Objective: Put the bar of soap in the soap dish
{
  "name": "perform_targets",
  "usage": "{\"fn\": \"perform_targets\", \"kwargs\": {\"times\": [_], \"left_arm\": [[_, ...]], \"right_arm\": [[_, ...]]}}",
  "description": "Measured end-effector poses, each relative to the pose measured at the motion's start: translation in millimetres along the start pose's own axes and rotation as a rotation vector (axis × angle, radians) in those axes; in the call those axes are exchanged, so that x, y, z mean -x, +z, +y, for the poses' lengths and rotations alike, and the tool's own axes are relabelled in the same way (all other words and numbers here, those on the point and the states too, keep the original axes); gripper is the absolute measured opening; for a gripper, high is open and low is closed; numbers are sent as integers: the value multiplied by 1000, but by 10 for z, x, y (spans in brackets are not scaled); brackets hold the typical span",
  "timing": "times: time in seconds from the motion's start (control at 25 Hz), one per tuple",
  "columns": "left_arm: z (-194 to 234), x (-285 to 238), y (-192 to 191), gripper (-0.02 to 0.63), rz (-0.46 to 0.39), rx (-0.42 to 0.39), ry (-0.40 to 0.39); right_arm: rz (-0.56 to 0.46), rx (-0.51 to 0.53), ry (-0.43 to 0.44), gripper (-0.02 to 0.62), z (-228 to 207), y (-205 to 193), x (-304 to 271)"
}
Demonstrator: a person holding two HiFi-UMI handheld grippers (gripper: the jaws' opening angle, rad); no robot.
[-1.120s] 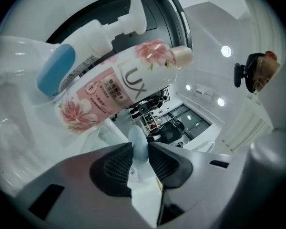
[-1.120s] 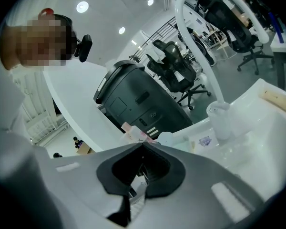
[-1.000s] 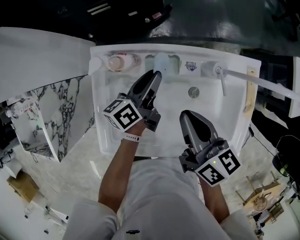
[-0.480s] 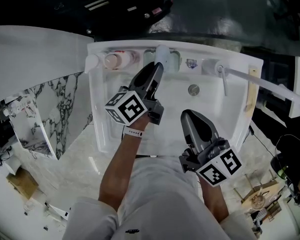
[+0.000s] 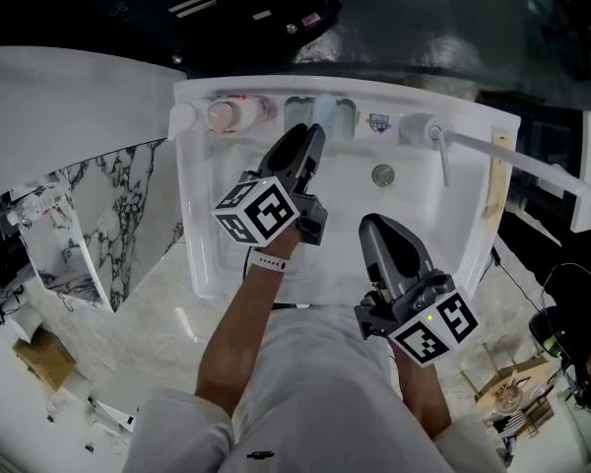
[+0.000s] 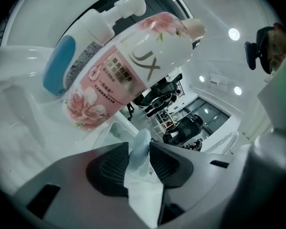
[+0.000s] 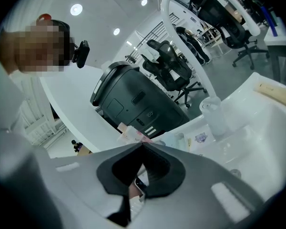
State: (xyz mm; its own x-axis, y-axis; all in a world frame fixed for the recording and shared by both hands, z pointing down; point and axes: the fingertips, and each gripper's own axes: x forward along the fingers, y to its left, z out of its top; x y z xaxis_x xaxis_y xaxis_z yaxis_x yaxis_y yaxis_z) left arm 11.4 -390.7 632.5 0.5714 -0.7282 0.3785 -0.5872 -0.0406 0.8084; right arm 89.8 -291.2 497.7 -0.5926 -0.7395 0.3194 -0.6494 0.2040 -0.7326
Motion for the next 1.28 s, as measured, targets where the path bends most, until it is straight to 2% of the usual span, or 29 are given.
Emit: {"fn": "perform_targets", "kwargs": {"times": [0.44,1.0,1.2,1.28], "left_arm": [[-7,105,100,152,-31,-42,42],[-162,278,114,152,-28,-61,17],[-245,442,81,98,-2,-102,28],[-284,530,68,37,6,-103,22]], "right_arm": [[-7,2,15,12,87,10,10],[-36,-23,25,12,182,54,110],[-61,-29,24,12,264,81,194],[-71,-34,18,12,299,82,238]]}}
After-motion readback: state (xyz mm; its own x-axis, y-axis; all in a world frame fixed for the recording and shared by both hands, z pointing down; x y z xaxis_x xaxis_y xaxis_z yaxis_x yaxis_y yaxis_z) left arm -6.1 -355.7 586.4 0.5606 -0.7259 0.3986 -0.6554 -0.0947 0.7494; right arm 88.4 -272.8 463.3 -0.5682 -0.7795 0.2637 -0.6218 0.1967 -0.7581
